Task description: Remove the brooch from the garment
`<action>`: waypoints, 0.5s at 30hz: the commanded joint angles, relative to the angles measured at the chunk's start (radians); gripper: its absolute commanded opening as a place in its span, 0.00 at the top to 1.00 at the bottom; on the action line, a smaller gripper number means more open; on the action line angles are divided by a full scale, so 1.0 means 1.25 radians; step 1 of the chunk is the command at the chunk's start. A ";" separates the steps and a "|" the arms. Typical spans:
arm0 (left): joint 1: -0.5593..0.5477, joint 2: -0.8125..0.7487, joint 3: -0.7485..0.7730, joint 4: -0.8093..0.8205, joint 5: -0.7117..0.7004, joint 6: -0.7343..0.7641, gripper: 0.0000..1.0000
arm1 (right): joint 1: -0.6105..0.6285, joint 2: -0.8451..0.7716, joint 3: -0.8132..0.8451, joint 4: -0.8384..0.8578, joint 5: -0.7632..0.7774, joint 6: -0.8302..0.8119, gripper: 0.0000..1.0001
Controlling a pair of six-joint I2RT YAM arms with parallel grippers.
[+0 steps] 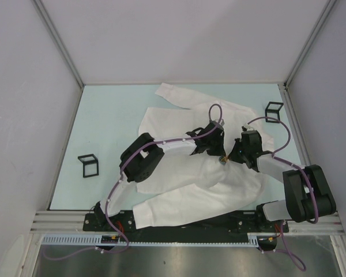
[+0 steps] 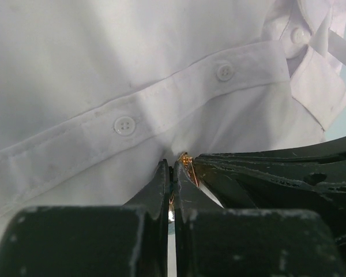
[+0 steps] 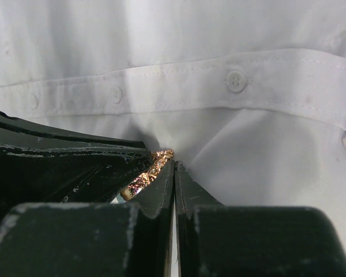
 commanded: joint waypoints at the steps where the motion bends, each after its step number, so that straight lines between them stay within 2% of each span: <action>1: -0.061 -0.088 -0.027 0.112 0.143 -0.008 1.00 | 0.046 0.021 0.011 0.024 -0.059 0.023 0.97; 10: -0.069 -0.121 -0.033 0.117 0.115 0.007 1.00 | 0.047 -0.010 0.011 0.011 -0.027 0.031 0.97; 15: -0.070 -0.109 -0.003 0.035 0.076 0.014 1.00 | 0.044 -0.056 0.010 -0.027 0.019 0.056 0.96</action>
